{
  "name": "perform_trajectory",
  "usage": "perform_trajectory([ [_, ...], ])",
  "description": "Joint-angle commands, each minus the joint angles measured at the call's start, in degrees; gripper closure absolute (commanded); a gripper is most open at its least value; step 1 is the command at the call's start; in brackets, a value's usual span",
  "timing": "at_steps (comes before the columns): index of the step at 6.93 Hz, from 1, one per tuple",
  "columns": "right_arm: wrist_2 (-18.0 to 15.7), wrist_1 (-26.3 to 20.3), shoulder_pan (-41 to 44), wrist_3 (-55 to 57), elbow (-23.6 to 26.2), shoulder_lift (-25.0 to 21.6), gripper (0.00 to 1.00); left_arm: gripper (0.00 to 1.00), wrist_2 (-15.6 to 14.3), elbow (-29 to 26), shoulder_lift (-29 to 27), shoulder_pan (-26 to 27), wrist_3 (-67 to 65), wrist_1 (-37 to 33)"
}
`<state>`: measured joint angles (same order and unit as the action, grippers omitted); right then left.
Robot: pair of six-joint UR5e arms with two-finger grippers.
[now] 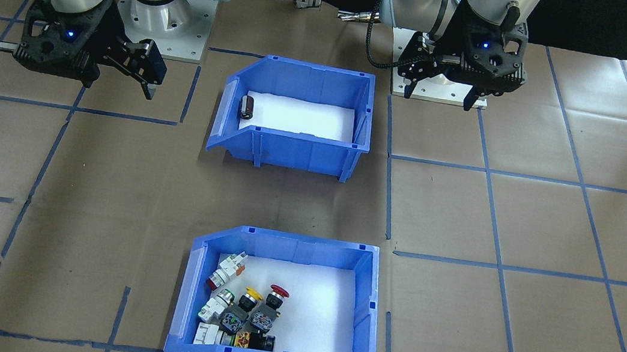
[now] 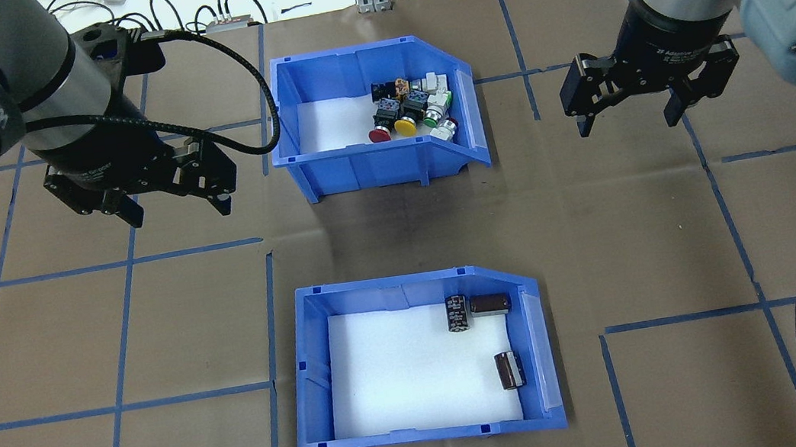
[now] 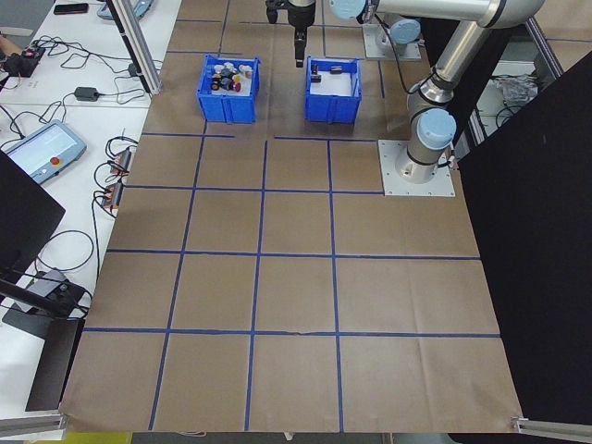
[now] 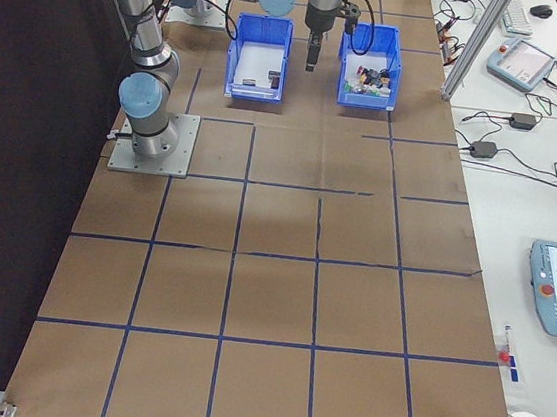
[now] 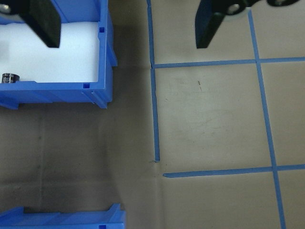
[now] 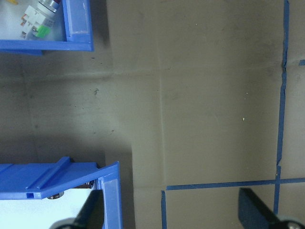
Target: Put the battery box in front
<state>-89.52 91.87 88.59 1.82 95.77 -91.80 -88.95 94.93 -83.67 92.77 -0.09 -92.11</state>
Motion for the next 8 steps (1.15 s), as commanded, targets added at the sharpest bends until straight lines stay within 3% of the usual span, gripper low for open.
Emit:
perform_trajectory([
  [1, -0.04, -0.03, 0.0, -0.06, 0.04, -0.04, 0.0, 0.0, 0.0, -0.01, 0.0, 0.04, 0.0, 0.0],
  [8, 0.04, 0.23, 0.26, -1.02, -0.58, 1.79, 0.0, 0.0, 0.0, 1.49, -0.09, 0.04, -6.49, 0.26],
])
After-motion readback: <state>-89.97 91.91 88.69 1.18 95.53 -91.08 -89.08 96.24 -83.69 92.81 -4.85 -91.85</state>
